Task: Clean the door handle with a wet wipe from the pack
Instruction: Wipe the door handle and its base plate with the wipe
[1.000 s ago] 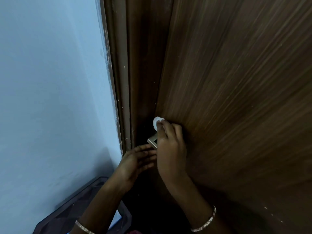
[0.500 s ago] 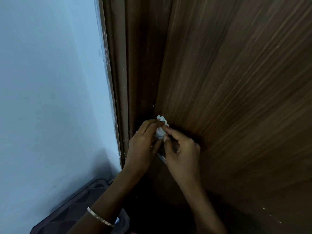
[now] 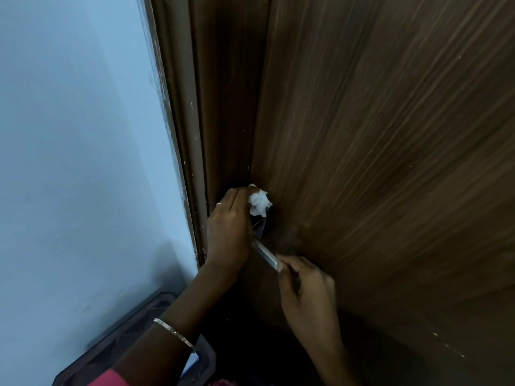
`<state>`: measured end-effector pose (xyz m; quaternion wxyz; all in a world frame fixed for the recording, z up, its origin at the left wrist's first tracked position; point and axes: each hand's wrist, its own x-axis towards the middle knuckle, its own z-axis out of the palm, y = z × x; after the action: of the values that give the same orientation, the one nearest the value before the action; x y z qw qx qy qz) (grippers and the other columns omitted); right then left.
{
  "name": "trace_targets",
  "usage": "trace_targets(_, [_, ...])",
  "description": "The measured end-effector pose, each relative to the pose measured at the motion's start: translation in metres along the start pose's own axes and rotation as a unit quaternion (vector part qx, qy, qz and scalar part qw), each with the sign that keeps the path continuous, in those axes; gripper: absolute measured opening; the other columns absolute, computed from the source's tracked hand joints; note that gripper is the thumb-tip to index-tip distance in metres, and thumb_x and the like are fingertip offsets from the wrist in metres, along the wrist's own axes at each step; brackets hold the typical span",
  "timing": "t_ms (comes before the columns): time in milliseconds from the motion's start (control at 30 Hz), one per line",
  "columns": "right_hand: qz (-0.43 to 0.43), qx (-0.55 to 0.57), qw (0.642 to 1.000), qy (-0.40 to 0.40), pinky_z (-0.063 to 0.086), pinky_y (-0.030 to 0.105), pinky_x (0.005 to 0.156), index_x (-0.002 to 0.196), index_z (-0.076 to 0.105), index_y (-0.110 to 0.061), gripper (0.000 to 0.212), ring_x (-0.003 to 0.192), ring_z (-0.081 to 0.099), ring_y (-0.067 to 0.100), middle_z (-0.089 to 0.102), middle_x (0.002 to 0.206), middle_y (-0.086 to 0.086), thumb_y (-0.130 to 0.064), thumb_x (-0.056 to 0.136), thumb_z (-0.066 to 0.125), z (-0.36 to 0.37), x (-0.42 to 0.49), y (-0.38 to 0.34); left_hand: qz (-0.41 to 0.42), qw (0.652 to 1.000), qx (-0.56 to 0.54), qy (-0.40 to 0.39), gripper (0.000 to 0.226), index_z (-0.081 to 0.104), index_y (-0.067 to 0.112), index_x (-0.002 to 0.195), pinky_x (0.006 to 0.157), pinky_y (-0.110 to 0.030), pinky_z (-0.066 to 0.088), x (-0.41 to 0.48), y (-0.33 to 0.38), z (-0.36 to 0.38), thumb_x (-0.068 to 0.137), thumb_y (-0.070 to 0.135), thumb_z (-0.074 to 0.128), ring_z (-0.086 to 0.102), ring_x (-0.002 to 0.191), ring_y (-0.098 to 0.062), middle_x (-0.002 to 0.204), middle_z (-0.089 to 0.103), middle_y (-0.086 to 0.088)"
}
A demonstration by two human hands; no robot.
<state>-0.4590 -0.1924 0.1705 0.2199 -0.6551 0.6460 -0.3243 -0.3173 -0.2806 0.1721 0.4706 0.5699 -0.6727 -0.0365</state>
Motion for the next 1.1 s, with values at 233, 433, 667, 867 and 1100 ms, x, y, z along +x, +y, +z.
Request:
trace_targets(233, [0.004,-0.001,1.0,0.006,0.051,0.004,0.083,0.126,0.066,-0.026,0.03,0.097,0.063,-0.012,0.069,0.117,-0.014,-0.019,0.098,0.057,0.004,-0.005,0.002,-0.092,0.995,0.035,-0.036,0.03,0.071,0.007,0.113,0.079,-0.039,0.057,-0.004,0.001,0.001,0.084,-0.001,0.066,0.072,0.092,-0.03,0.105,0.074,-0.013])
trace_targets(433, [-0.003,-0.039,0.999,0.019,0.041,-0.007,0.074,0.126,0.067,-0.022,0.031,0.092,0.064,-0.007,0.069,0.115,-0.009,-0.019,0.096,0.061,0.007,-0.006,-0.004,-0.145,0.985,0.042,-0.087,0.018,0.07,0.009,0.106,0.067,-0.03,0.051,-0.005,-0.011,-0.002,0.097,0.015,0.056,0.071,0.083,-0.031,0.097,0.076,-0.012])
trace_targets(667, [-0.006,-0.04,0.999,0.018,0.039,-0.008,0.069,0.125,0.067,-0.022,0.03,0.084,0.059,-0.013,0.071,0.11,-0.009,-0.022,0.095,0.061,0.01,-0.008,-0.005,-0.12,0.987,0.083,-0.062,0.026,0.069,0.018,0.116,0.069,-0.033,0.054,-0.014,0.005,-0.007,0.091,0.026,0.067,0.073,0.086,-0.026,0.101,0.077,-0.006])
trace_targets(867, [-0.002,-0.002,1.0,0.016,0.043,-0.005,0.067,0.125,0.066,-0.022,0.035,0.084,0.059,-0.021,0.066,0.098,-0.018,-0.025,0.091,0.067,0.01,-0.009,-0.004,-0.126,0.989,0.053,-0.055,0.023,0.069,0.02,0.11,0.065,-0.027,0.045,-0.019,0.007,-0.006,0.087,0.022,0.07,0.071,0.087,-0.024,0.102,0.076,-0.002])
trace_targets(1100, [-0.016,-0.006,0.999,0.03,0.039,-0.009,0.069,0.126,0.067,-0.018,0.04,0.075,0.054,-0.027,0.072,0.104,-0.009,-0.028,0.088,0.07,0.014,-0.011,-0.001,-0.277,0.956,-0.029,-0.089,0.026,0.075,0.008,0.089,0.05,-0.019,0.036,-0.001,-0.009,0.002,0.097,0.028,0.06,0.06,0.058,-0.015,0.075,0.07,-0.005])
